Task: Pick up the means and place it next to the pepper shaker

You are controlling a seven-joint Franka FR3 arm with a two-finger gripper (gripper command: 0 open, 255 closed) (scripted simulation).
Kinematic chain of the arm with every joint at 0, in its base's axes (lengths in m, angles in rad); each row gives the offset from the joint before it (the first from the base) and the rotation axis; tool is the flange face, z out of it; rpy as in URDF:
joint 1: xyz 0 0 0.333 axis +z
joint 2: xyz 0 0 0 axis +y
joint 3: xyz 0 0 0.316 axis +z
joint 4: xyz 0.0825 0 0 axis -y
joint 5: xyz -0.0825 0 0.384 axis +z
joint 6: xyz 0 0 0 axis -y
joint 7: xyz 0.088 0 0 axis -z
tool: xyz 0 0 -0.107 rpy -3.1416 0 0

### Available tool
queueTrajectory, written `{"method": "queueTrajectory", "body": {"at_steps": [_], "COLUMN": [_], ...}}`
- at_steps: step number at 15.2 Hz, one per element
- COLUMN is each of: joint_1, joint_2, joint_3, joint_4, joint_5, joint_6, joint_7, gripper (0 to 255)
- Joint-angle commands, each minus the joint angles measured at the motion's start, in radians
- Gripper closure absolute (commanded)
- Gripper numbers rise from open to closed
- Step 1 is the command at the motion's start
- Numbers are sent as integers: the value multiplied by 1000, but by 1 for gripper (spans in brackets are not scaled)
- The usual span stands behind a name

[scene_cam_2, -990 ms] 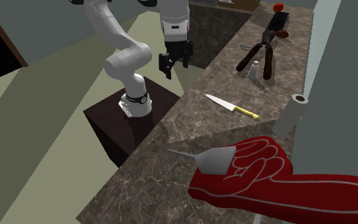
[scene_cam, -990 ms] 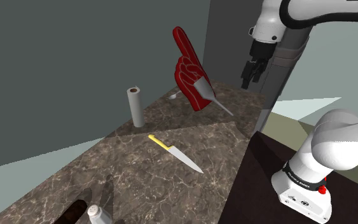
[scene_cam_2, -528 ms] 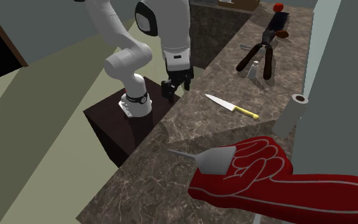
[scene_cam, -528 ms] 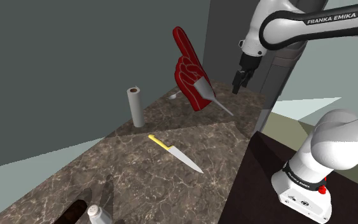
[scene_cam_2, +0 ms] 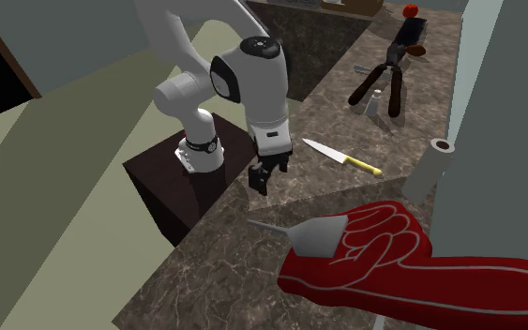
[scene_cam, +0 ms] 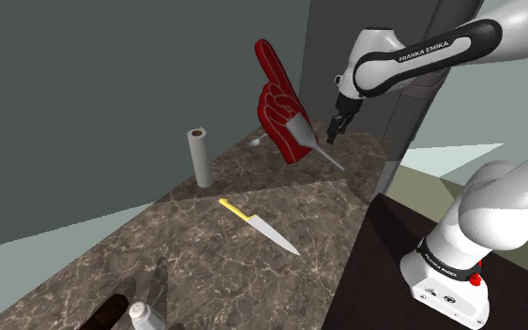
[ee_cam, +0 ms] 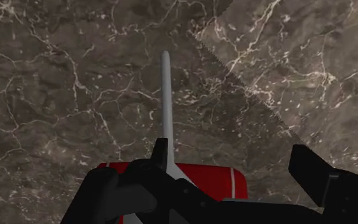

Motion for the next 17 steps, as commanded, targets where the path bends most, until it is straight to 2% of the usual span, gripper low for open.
{"method": "queueTrajectory", "body": {"at_steps": [1, 7, 14, 17], "joint_1": [3, 23, 30, 31], "joint_2": [67, 290, 376, 383], "joint_3": [-23, -79, -80, -80], "joint_4": [13, 100, 87, 87], "joint_5": [5, 78, 125, 130], "joint_6": [71, 246, 340, 348], "joint_7": [-44, -188, -222, -225], "gripper": [0, 0, 0, 0]}}
